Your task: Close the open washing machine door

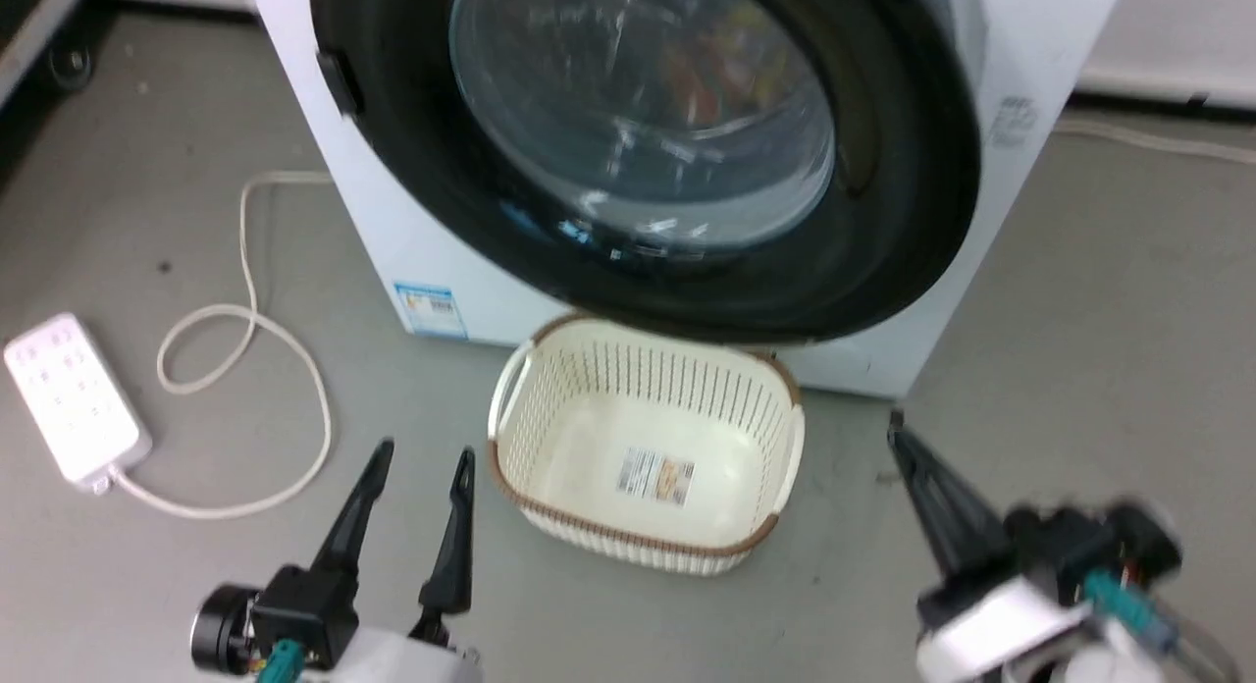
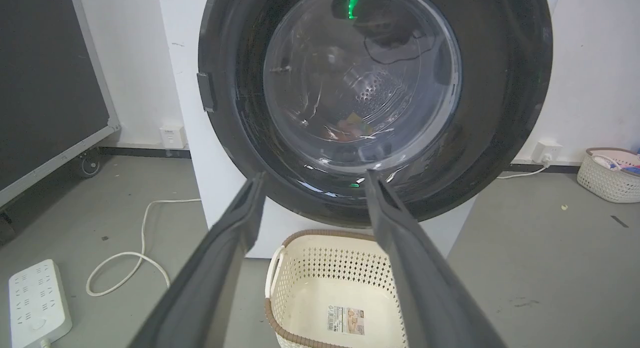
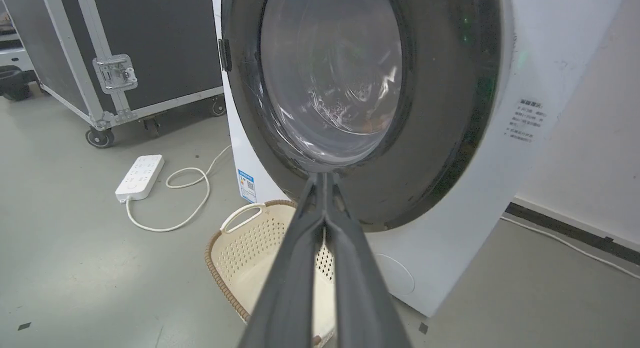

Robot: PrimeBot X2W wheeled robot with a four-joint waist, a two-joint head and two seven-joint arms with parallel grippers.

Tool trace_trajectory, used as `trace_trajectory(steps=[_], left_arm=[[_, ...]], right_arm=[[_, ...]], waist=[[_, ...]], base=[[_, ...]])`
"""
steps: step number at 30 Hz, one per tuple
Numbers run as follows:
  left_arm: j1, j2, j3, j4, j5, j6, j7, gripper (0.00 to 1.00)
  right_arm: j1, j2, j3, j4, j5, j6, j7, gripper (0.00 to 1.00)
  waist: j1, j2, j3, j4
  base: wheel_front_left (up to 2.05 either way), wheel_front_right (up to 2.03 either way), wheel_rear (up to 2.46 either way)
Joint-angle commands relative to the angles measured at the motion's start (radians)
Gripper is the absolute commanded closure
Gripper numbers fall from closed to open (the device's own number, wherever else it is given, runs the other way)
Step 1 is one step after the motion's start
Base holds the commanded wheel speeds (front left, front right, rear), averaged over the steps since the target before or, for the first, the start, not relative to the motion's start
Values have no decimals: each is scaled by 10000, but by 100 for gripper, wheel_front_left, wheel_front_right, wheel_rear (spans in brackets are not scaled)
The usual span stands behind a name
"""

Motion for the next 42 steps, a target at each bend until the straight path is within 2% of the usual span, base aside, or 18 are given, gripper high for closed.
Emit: trace_trajectory(steps=[1,8,11,14,19,25,33,36,42], left_arm=[[-292,-57,11,-133,88,-60,-53,0],[-1061,-224,11,-531,205,-66,-53,0],[-1387,-269,2,-583,185,-58,-53,0],[-1677,-298,-8,-580,160,-51,-53,0],[-1984,-324,-170,-562,115,-1,-53,0],[-2146,-331,-379,-589,-38,156,-53,0],[-2293,-333,-577,-636,-119,301,-53,0],[-2330,-333,-619,-595,-103,325,-53,0],[-2308,-334,-568,-462,-60,330,-53,0]], right_arm=[[-687,-485,262,-51,121,8,144,100],[-3198,-2448,1326,185,1230,8,949,100],[-4272,-3088,1610,472,1851,8,1232,100],[-5299,-3530,1833,837,2412,8,1460,100],[-6741,-3911,1910,1572,3115,8,1687,100],[-8109,-3784,1256,2702,3367,8,1861,100],[-9354,-3339,4,4105,2998,8,2073,100],[-9561,-3114,-332,4409,2834,8,2013,100],[-9292,-2768,-353,4773,2695,8,1679,100]], waist=[[-1,0,635,165],[-1,0,1990,562],[-1,0,2473,729],[-1,0,2863,870],[-1,0,3275,1118],[-1,0,3580,1322],[-1,0,3795,1463],[-1,0,3788,1442],[-1,0,3373,1210]], base=[[0,0,0],[0,0,0],[0,0,0],[0,0,0],[0,0,0],[0,0,0],[0,0,0],[0,0,0],[0,0,0]])
